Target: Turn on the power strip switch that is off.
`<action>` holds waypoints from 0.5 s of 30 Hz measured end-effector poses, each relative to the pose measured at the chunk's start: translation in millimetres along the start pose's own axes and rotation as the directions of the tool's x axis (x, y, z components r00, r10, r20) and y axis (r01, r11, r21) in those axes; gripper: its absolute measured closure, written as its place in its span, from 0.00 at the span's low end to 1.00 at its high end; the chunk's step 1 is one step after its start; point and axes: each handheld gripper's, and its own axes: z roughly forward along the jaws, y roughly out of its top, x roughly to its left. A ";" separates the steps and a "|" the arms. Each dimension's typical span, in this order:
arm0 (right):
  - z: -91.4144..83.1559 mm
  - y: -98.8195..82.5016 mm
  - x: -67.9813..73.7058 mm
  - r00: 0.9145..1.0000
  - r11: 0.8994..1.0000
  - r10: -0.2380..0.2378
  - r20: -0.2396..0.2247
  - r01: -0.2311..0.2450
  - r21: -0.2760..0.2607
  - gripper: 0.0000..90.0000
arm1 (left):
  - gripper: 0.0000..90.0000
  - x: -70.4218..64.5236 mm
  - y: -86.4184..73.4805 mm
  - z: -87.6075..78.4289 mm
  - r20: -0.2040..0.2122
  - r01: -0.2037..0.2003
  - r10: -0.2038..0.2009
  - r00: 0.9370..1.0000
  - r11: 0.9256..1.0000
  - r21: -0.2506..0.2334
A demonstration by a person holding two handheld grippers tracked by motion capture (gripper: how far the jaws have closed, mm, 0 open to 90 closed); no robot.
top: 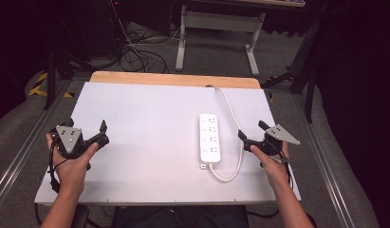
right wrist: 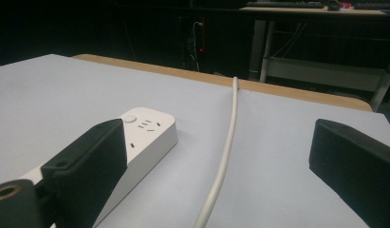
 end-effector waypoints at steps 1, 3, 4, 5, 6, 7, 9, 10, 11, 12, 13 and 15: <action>0.0 0.0 0.0 1.000 1.000 0.000 0.000 0.000 0.000 0.06 | 0.05 -0.1 0.1 -0.3 -0.001 -0.003 0.003 1.000 1.000 -0.001; -0.4 0.0 -0.5 1.000 1.000 0.010 -0.003 -0.010 0.003 0.06 | 0.05 -0.1 0.5 -1.1 0.001 -0.004 0.004 1.000 1.000 -0.005; -0.5 -0.1 -0.7 1.000 1.000 0.012 -0.002 -0.012 0.006 0.06 | 0.05 -0.3 0.6 -1.1 0.003 -0.002 0.002 1.000 1.000 -0.008; -0.7 -0.3 -1.0 1.000 1.000 0.012 0.004 -0.012 0.009 0.06 | 0.05 0.0 0.5 -0.9 0.004 -0.004 0.004 1.000 1.000 -0.004; -0.8 -0.2 -1.3 1.000 1.000 0.011 0.006 -0.011 0.009 0.06 | 0.05 0.0 0.5 -0.9 0.004 -0.004 0.004 1.000 1.000 -0.004; -1.0 -0.2 -1.4 1.000 1.000 0.009 0.008 -0.009 0.008 0.07 | 0.05 0.1 0.3 -0.3 0.005 -0.004 0.004 1.000 1.000 -0.002; -1.2 -0.1 -1.4 1.000 1.000 0.007 0.010 -0.007 0.008 0.07 | 0.05 -0.1 0.2 0.1 0.006 -0.004 0.004 1.000 1.000 -0.001; -1.2 0.0 -1.2 1.000 1.000 0.009 0.013 -0.009 0.004 0.07 | 0.05 -0.1 0.1 0.3 0.006 -0.004 0.004 1.000 1.000 0.001; -1.3 0.0 -1.4 1.000 1.000 0.008 0.015 -0.008 0.002 0.08 | 0.05 0.0 0.1 0.5 0.008 -0.006 0.006 1.000 1.000 0.002; -1.5 0.3 -1.4 1.000 1.000 0.014 0.021 -0.014 -0.009 0.12 | 0.05 -0.2 0.0 0.5 0.011 -0.006 0.006 1.000 1.000 0.003; -1.8 0.5 -1.3 1.000 1.000 0.018 0.025 -0.018 -0.012 0.15 | 0.05 -0.4 0.0 0.6 0.012 -0.007 0.007 1.000 1.000 0.004; -2.4 1.0 -1.4 1.000 1.000 0.022 0.021 -0.021 -0.016 0.21 | 0.05 -0.6 0.1 0.4 0.013 -0.007 0.007 1.000 1.000 0.006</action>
